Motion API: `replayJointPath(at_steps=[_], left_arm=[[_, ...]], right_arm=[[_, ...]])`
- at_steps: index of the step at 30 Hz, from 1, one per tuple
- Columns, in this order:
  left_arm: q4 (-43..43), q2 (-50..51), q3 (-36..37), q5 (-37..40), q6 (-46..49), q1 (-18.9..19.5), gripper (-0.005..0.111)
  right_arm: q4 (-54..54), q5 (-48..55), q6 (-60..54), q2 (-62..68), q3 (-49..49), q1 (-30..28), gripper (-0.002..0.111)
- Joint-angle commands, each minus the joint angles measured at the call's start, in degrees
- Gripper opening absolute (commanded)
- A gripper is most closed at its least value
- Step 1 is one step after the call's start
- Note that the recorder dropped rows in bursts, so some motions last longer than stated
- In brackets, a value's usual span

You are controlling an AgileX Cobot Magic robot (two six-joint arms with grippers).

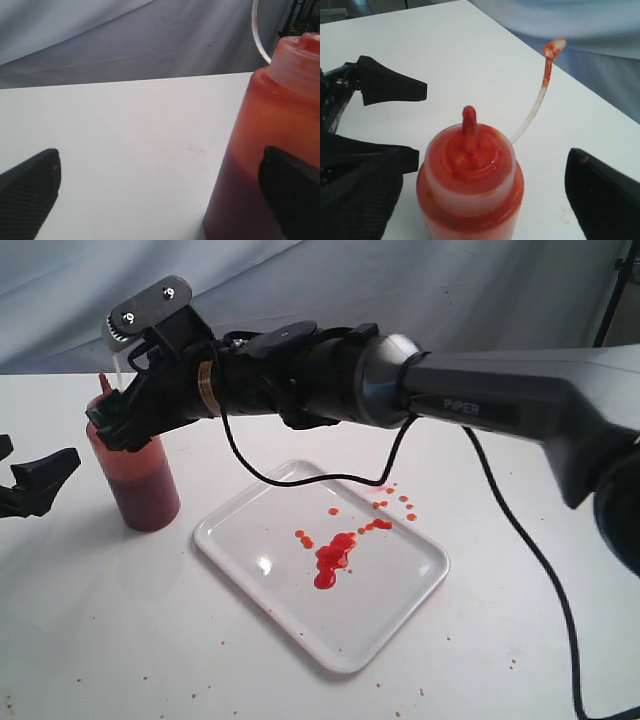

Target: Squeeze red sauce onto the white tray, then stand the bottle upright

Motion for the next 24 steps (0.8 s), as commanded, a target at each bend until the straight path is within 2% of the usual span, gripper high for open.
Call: replayJointPath(at_steps=[1,6,8,10,15,18,24], left_arm=[[-0.27,-0.51,0.41,-0.69,-0.58,0.16,0.105],[-0.26,-0.51,0.41,-0.69,-0.82,0.16,0.105],[0.48,-0.88,0.41,-0.69,-0.94,0.16,0.105],[2.80,-2.33,0.41,-0.69,-0.94,0.16,0.105],[6.48,-10.16,3.14,-0.69,-0.94,0.16,0.105],[7.77,-16.18,5.52,-0.69,-1.04,0.16,0.105],[12.69,-28.54,9.33,-0.69,-6.29,0.16,0.105]], right_arm=[[-2.89,-0.28,2.62,-4.94,5.62,-0.08,0.081],[-2.89,-0.59,2.47,-10.41,12.63,-0.92,0.081],[-2.89,-0.68,2.47,-12.86,15.39,-1.62,0.076],[-2.89,-0.68,2.47,-15.88,18.34,-2.42,0.064],[-2.89,-1.17,0.72,-23.89,27.22,-4.72,0.020],[-2.89,-2.22,0.72,-28.52,31.95,-6.68,0.000],[-2.89,-0.67,1.20,-37.01,39.47,-8.95,0.000]])
